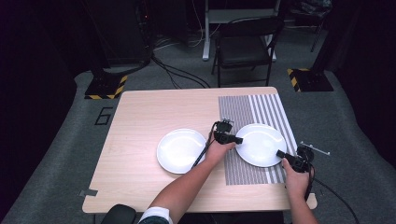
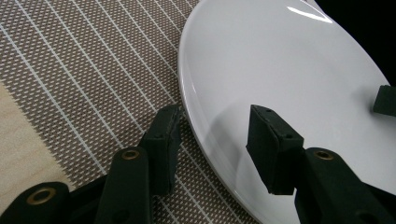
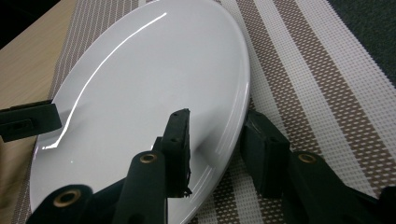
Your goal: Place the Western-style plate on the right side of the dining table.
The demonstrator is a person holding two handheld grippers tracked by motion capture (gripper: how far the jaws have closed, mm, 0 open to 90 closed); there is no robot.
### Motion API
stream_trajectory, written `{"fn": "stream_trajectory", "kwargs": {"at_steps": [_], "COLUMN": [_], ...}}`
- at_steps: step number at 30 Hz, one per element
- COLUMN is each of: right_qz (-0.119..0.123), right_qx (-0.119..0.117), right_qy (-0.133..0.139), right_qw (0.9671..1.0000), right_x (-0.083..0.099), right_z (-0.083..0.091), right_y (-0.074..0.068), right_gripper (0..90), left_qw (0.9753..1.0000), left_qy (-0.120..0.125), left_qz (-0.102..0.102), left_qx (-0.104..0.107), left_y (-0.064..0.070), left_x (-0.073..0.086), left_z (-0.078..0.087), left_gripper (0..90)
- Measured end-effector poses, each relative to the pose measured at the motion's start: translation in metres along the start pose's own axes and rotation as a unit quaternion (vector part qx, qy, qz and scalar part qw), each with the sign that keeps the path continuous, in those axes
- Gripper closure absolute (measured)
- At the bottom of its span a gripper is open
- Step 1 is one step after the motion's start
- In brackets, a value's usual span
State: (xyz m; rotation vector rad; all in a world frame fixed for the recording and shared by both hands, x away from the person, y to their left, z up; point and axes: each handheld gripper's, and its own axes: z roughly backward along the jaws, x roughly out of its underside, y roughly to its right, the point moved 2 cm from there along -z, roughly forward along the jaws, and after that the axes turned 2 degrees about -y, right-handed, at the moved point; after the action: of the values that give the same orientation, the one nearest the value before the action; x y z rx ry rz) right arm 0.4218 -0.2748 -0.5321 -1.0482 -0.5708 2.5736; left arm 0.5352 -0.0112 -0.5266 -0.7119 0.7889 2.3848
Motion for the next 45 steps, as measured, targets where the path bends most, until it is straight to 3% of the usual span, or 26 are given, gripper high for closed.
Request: {"fn": "stream_trajectory", "kwargs": {"at_steps": [13, 22, 28, 35, 40, 45], "right_qz": [0.010, 0.028, 0.075, 0.113, 0.131, 0.145], "right_qx": [0.005, -0.001, 0.001, -0.026, -0.040, -0.056], "right_qy": [0.010, 0.024, 0.035, 0.035, 0.036, 0.033], "right_qw": [0.9999, 0.9993, 0.9966, 0.9926, 0.9899, 0.9873], "right_x": [-0.001, -0.005, -0.002, 0.001, 0.001, 0.001], "right_z": [0.009, 0.021, 0.024, 0.025, 0.023, 0.020], "right_y": [0.001, -0.008, -0.027, -0.053, -0.069, -0.086], "right_gripper": [61.3, 59.0, 57.1, 57.2, 57.1, 56.9], "left_qw": [0.9999, 0.9997, 0.9995, 0.9990, 0.9985, 0.9977], "left_qy": [0.004, 0.021, 0.030, 0.044, 0.054, 0.066], "left_qz": [0.012, 0.009, 0.005, 0.000, 0.000, 0.006], "left_qx": [0.003, 0.002, 0.001, -0.002, -0.005, -0.015], "left_y": [-0.004, -0.008, -0.010, -0.013, -0.017, -0.029], "left_x": [-0.001, -0.004, -0.005, -0.005, -0.002, 0.004], "left_z": [0.007, 0.033, 0.047, 0.061, 0.075, 0.094], "left_gripper": [53.1, 50.6, 50.5, 50.3, 50.1, 49.8]}}
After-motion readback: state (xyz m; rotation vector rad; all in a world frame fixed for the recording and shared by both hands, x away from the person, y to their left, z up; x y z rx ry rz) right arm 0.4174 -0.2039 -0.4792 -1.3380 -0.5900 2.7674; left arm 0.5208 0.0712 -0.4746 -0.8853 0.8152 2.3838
